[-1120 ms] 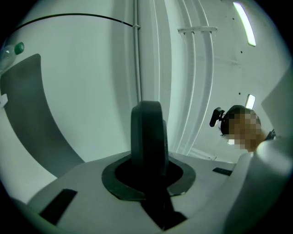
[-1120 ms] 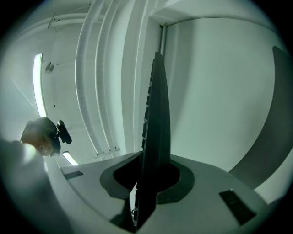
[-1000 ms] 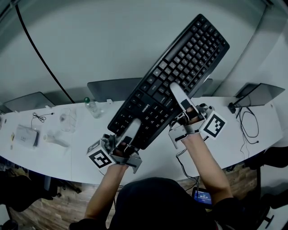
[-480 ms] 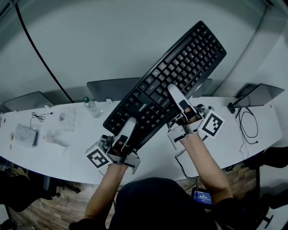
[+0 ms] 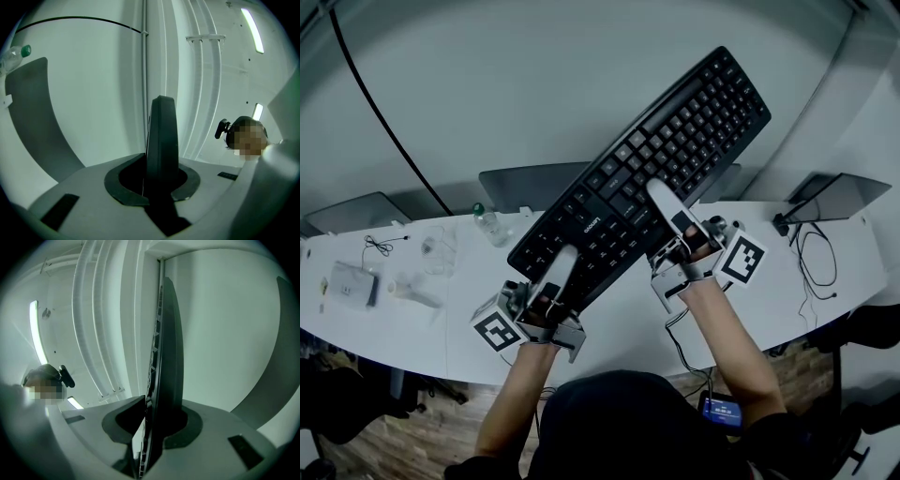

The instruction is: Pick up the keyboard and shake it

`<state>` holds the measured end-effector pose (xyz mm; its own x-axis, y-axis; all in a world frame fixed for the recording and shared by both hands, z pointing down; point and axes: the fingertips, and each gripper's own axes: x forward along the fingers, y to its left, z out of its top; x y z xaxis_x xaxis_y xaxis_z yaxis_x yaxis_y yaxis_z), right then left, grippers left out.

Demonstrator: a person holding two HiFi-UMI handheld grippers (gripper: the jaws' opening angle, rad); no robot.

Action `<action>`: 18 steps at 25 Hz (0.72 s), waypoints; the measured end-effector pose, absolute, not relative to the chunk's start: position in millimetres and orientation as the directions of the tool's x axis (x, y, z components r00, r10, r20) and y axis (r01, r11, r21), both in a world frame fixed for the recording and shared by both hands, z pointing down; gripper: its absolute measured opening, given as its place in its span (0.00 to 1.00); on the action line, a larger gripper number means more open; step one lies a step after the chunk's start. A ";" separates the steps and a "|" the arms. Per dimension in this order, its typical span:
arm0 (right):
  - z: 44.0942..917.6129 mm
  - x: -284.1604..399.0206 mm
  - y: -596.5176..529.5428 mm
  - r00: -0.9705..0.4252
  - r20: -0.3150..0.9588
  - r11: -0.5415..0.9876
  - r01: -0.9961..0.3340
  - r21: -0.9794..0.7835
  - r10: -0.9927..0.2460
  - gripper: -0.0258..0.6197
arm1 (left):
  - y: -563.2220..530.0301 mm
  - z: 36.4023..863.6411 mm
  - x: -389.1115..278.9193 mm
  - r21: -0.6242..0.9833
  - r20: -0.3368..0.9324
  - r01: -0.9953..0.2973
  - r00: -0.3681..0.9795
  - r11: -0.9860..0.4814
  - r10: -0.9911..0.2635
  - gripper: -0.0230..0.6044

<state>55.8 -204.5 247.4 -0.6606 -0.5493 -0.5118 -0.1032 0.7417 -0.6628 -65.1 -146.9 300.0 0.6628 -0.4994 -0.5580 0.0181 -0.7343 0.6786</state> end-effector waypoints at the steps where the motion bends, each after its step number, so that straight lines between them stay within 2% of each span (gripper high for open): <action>1: 247.8 55.6 -204.3 -0.665 -0.510 0.744 -0.105 -0.660 -0.546 0.18 | -147.1 298.3 -65.6 0.676 -0.561 0.018 0.661 -0.737 -0.498 0.17; 12: 256.4 60.7 -197.0 -0.705 -0.484 0.754 -0.110 -0.647 -0.518 0.21 | -147.5 303.4 -66.4 0.693 -0.553 0.027 0.662 -0.721 -0.506 0.17; 18: 271.0 68.3 -190.1 -0.737 -0.440 0.751 -0.137 -0.646 -0.513 0.23 | -145.8 292.1 -66.3 0.654 -0.559 -0.023 0.658 -0.756 -0.504 0.17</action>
<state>68.3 -190.1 271.0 -0.7367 -0.5133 -0.4403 -0.1366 0.7507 -0.6464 -66.3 -145.8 292.1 0.6582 -0.5039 -0.5593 -0.0232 -0.7561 0.6540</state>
